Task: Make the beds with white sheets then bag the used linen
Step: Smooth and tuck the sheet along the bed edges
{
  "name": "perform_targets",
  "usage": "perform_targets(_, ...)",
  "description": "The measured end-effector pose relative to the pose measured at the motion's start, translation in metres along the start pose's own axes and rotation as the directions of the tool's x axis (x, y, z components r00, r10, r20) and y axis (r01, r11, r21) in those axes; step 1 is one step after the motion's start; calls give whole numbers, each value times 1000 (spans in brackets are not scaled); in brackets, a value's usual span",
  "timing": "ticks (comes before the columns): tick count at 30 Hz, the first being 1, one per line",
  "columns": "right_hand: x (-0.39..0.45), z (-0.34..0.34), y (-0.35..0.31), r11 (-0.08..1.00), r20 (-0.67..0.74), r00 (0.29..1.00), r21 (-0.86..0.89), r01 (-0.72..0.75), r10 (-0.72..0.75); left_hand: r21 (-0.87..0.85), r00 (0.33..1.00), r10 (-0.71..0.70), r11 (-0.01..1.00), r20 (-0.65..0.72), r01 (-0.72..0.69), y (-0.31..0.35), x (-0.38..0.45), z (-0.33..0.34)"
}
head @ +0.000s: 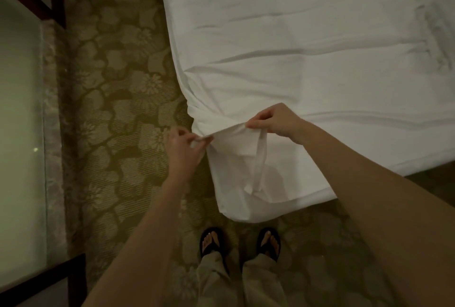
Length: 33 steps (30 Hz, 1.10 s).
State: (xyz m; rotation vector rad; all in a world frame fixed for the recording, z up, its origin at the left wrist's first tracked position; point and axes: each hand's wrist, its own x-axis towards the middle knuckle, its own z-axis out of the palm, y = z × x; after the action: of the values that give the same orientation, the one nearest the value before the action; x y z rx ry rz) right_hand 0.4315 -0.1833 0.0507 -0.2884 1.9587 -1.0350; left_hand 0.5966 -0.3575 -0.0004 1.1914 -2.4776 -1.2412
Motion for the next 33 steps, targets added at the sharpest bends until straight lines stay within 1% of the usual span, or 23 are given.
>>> perform_targets(1,-1,-3,3,999,-51,999,50,-6,9,44,996,80,996,39,-82,5,8,-7)
perform_targets(2,-4,-6,5,995,-93,995,97,-12,21,33,985,148,988,92,-152,13,15,-14)
perform_targets(5,-14,-9,7,976,-176,982,218,-25,65,-78,949,210,977,234,-197,54,25,-34)
perform_targets(8,-25,-16,7,954,-222,970,299,-27,97,-165,895,349,935,278,-313,103,35,-38)
perform_targets(12,-38,-47,14,920,-215,969,392,-27,120,-207,802,487,873,347,-441,171,44,-21)
perform_targets(17,-49,-98,48,865,-188,970,500,-39,153,-233,734,518,855,439,-464,230,48,42)
perform_targets(19,-53,-121,62,849,-185,971,528,-32,151,-262,721,518,855,461,-447,255,45,75)
perform_targets(21,-64,-144,81,830,-191,966,556,-40,174,-269,689,521,853,504,-448,284,36,112)
perform_targets(23,-78,-168,103,775,-213,954,631,-32,213,-265,623,525,844,579,-465,316,26,148)
perform_targets(25,-93,-190,124,682,-243,932,732,-5,267,-281,556,546,824,628,-492,345,17,182)
perform_targets(28,-111,-215,153,588,-279,895,808,22,349,-309,416,574,778,705,-548,382,-5,233)
perform_targets(31,-124,-227,178,521,-288,841,853,8,459,-330,273,544,762,793,-558,401,-29,288)
perform_targets(32,-126,-227,186,506,-277,827,862,-10,489,-323,238,524,761,818,-563,399,-32,305)
perform_targets(33,-127,-224,193,501,-262,816,865,-39,516,-307,217,502,760,837,-573,395,-32,320)
